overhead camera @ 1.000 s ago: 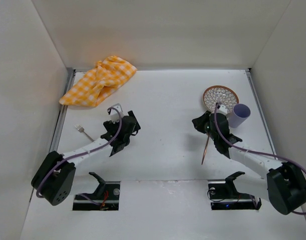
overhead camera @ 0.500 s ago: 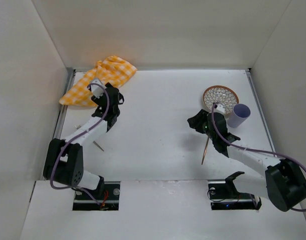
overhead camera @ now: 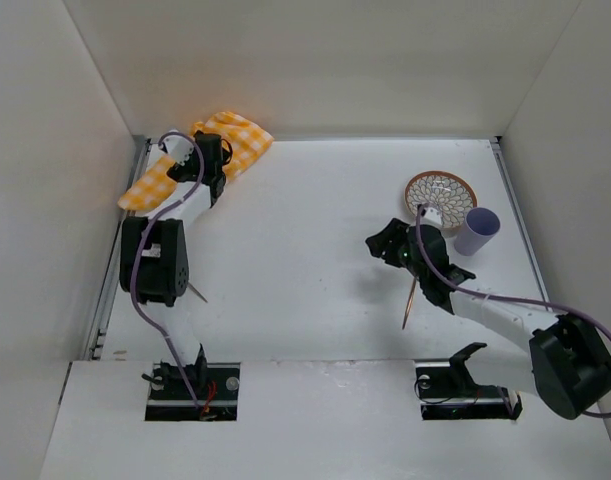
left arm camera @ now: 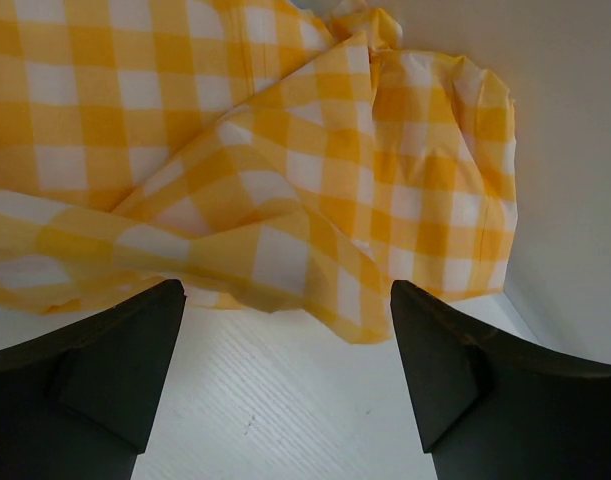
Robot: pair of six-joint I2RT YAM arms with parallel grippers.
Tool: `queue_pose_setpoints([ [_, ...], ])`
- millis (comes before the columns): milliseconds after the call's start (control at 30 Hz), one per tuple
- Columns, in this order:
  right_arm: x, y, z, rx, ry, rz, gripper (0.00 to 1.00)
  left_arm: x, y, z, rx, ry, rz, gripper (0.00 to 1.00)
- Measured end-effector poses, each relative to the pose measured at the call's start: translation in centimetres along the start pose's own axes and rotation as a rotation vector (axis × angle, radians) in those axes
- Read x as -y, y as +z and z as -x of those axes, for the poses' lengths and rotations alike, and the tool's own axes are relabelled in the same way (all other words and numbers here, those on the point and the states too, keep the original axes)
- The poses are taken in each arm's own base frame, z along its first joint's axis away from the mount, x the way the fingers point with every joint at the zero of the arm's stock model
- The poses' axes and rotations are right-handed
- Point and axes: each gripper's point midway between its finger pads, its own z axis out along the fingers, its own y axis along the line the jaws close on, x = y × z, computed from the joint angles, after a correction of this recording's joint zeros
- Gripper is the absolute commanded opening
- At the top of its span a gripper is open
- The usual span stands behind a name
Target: Set the dinner table for one person
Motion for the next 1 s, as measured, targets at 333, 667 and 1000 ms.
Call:
queue_pose_setpoints([
  [333,-0.3,0.5,-0.9,-0.031,-0.033,0.000,0.61,-0.1,3.0,-3.3,-0.082,-0.052,0.050,0.31],
  [667,-0.6,0.6,-1.0,-0.035,-0.037,0.006,0.61,2.2,0.5,-10.2,-0.235,-0.043,-0.101,0.07],
  [1000,-0.7,0.5,-0.8,-0.028,-0.036,0.010,0.66,4.3,-19.4,-26.9,-0.571,0.147,-0.528,0.07],
])
